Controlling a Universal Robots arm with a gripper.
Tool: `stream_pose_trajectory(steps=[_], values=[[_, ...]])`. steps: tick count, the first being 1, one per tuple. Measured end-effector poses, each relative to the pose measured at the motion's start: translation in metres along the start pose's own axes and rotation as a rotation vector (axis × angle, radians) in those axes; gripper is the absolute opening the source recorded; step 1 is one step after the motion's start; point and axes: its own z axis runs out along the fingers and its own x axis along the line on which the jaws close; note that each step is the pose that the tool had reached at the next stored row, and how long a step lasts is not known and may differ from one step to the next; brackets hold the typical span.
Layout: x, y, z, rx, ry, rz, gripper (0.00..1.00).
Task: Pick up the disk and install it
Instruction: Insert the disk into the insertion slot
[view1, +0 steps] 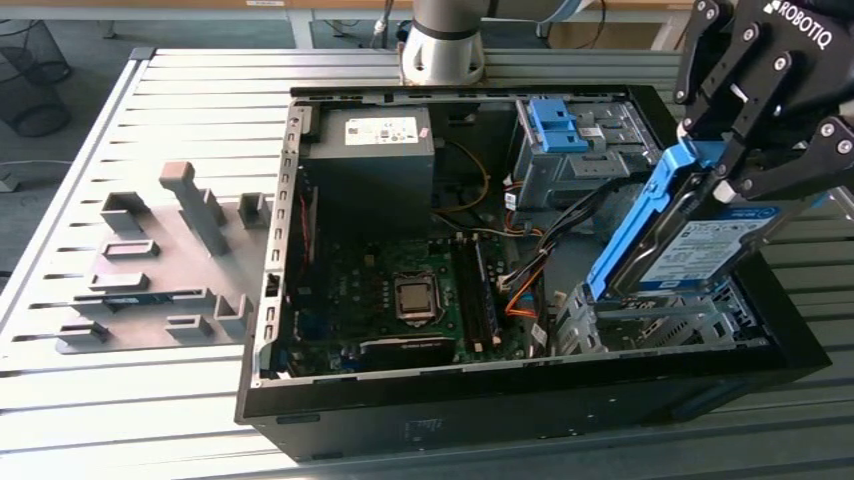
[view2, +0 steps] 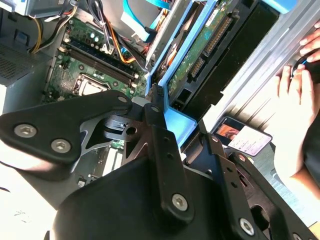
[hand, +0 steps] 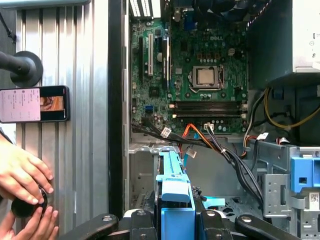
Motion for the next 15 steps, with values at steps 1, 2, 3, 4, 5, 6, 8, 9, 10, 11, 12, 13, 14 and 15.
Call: stream_pose_trajectory(steps=[1,2,3,4,5,6,8,9,10,11,12,13,14,15], values=[[-0.0001,-0.0006,0.0005,0.0000,0.0001,0.000,0.36],[-0.0001,-0.0007,0.0007,-0.0001,0.0001,0.001,0.36],[-0.0001,-0.0007,0.0007,-0.0001,0.0002,0.001,0.36],[-0.0001,-0.0008,0.0008,-0.0001,0.0002,0.001,0.36],[-0.0001,-0.0009,0.0008,0.0000,0.0002,0.001,0.36],[-0.0001,-0.0009,0.0009,0.0000,0.0000,0.001,0.36],[-0.0005,-0.0009,0.0018,0.0000,-0.0004,0.001,0.36],[-0.0009,-0.0009,0.0023,0.0000,-0.0002,0.001,0.36],[-0.0014,-0.0010,0.0029,-0.0001,-0.0001,0.001,0.36],[-0.0016,-0.0010,0.0035,0.0000,-0.0006,0.001,0.36],[-0.0016,-0.0010,0.0041,0.0000,-0.0008,0.001,0.36],[-0.0017,-0.0011,0.0046,-0.0001,-0.0007,0.001,0.36],[-0.0017,-0.0012,0.0053,-0.0001,-0.0005,0.001,0.36],[-0.0018,-0.0015,0.0063,-0.0001,-0.0006,0.001,0.36]])
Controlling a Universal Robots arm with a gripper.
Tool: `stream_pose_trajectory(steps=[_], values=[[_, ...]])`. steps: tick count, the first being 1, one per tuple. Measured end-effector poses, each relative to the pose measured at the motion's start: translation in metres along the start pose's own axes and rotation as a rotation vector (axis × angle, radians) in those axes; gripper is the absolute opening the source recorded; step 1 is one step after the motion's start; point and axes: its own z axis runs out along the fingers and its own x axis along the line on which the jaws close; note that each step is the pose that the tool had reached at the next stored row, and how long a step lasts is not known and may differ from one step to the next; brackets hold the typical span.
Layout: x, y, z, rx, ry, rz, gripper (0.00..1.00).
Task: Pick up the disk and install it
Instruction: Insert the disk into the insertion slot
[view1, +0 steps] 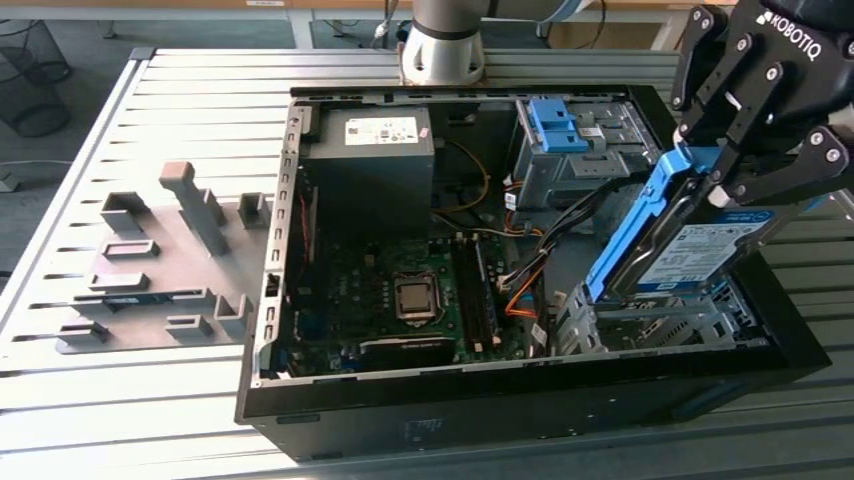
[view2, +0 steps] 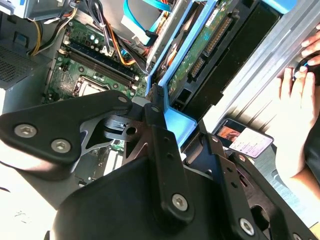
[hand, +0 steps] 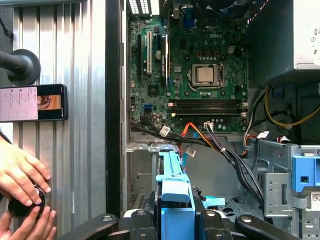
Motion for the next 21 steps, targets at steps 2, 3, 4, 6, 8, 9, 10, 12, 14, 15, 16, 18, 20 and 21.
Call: stream_pose_trajectory(steps=[2,3,4,6,8,9,10,12,14,15,16,18,20,21], values=[[0.0000,-0.0003,0.0019,0.0000,-0.0003,0.000,0.36],[-0.0001,-0.0004,0.0030,0.0000,-0.0004,0.000,0.36],[-0.0001,-0.0005,0.0041,0.0000,-0.0005,0.000,0.36],[-0.0002,-0.0007,0.0059,0.0000,-0.0004,0.000,0.36],[-0.0003,-0.0007,0.0072,0.0000,-0.0004,0.001,0.36],[-0.0003,-0.0007,0.0079,-0.0001,-0.0004,0.002,0.36],[-0.0003,-0.0007,0.0086,-0.0001,-0.0005,0.003,0.36],[-0.0003,-0.0008,0.0099,-0.0001,-0.0005,0.005,0.36],[-0.0003,-0.0008,0.0112,-0.0002,-0.0004,0.005,0.36],[-0.0003,-0.0008,0.0118,-0.0001,-0.0005,0.006,0.36],[-0.0003,-0.0008,0.0125,-0.0001,-0.0005,0.006,0.36],[-0.0004,-0.0008,0.0137,-0.0002,-0.0005,0.006,0.36],[-0.0003,-0.0008,0.0137,-0.0002,-0.0003,0.006,0.36],[-0.0004,-0.0008,0.0138,-0.0002,-0.0004,0.006,0.36]])
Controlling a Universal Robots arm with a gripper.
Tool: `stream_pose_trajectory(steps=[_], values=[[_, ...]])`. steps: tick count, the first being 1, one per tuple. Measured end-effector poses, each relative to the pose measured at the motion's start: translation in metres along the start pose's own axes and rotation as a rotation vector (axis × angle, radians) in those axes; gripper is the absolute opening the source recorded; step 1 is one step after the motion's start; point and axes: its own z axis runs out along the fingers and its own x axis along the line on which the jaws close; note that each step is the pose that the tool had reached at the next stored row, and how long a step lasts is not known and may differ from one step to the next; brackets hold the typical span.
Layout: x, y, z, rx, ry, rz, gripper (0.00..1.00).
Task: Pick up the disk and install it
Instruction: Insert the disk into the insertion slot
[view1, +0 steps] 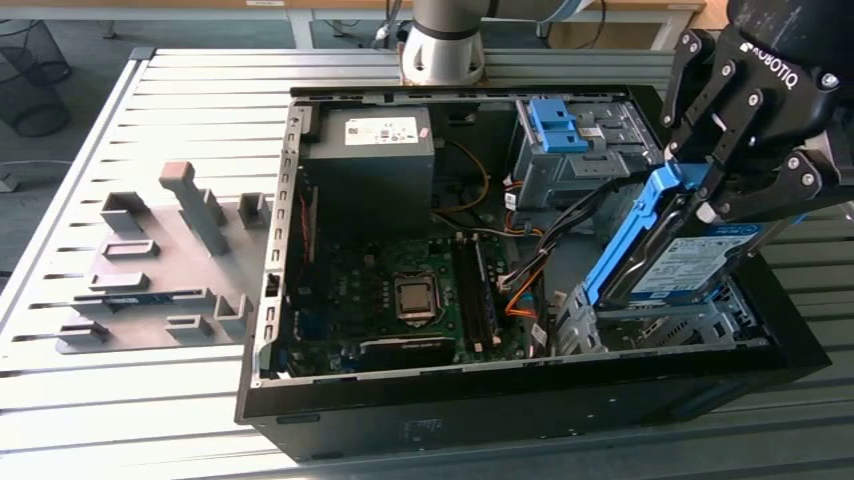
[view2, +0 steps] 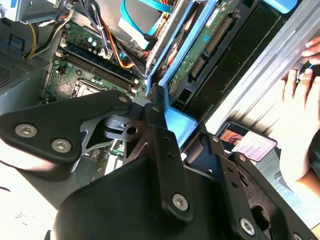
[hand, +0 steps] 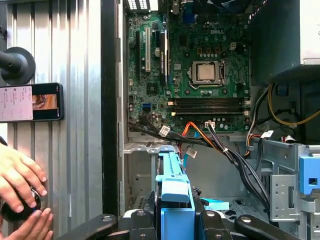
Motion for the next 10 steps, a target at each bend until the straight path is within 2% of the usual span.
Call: stream_pose_trajectory(steps=[8,9,10], values=[[-0.0001,0.0000,0.0009,0.0001,-0.0004,0.000,0.37],[0.0000,0.0000,0.0025,0.0001,-0.0005,0.000,0.44],[0.0001,0.0000,0.0042,0.0000,-0.0004,0.000,0.44]])
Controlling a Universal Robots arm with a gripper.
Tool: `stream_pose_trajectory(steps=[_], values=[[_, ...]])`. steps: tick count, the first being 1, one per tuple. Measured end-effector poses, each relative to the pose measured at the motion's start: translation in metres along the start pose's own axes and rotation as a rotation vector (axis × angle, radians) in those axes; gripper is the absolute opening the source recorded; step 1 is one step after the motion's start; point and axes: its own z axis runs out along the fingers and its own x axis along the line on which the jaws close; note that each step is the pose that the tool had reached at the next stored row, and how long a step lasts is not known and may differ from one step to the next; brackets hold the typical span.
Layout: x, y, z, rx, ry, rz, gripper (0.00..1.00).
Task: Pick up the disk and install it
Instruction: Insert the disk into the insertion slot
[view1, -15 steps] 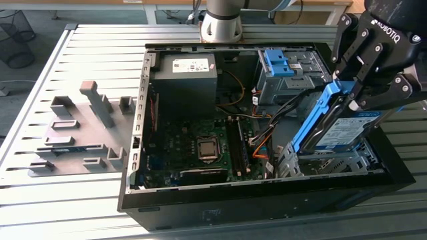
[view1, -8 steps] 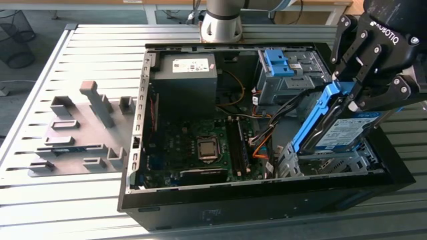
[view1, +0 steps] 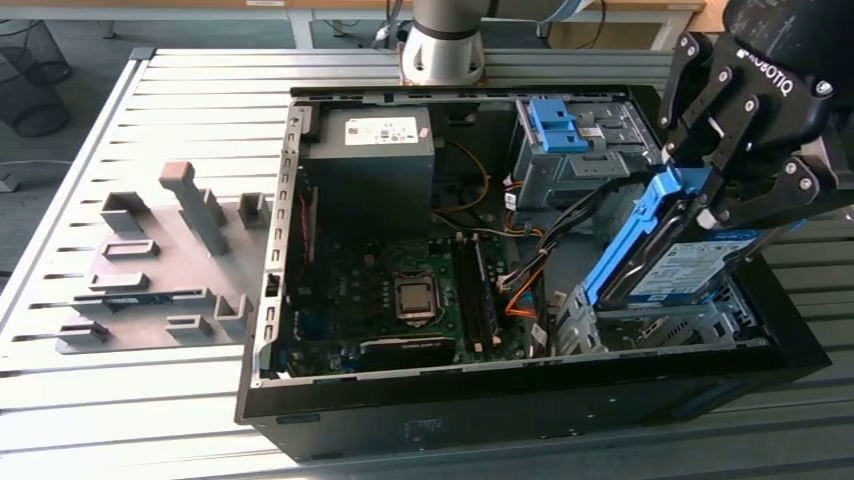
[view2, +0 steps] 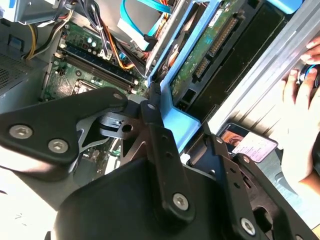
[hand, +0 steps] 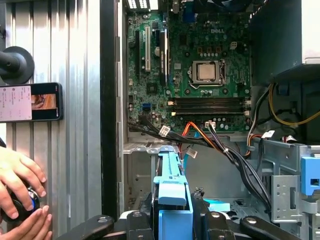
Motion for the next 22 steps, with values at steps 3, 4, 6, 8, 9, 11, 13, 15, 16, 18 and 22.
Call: stream_pose_trajectory(steps=[3,4,6,8,9,11,13,15,16,18,22], values=[[0.0002,-0.0001,0.0052,-0.0001,0.0005,0.000,0.44],[0.0002,-0.0001,0.0072,-0.0001,0.0002,0.000,0.44],[0.0003,-0.0002,0.0098,0.0000,0.0003,0.000,0.44],[0.0009,-0.0002,0.0134,0.0000,0.0002,0.000,0.44],[0.0013,-0.0002,0.0153,0.0000,0.0002,0.000,0.44],[0.0020,-0.0003,0.0189,0.0000,0.0001,0.000,0.44],[0.0027,-0.0003,0.0227,0.0000,0.0001,0.000,0.42],[0.0034,-0.0004,0.0262,0.0000,0.0002,0.000,0.36],[0.0038,-0.0004,0.0281,0.0000,0.0001,0.000,0.29],[0.0047,-0.0005,0.0318,0.0000,0.0001,0.000,0.24],[0.0062,-0.0006,0.0390,0.0000,0.0002,0.000,0.11]])
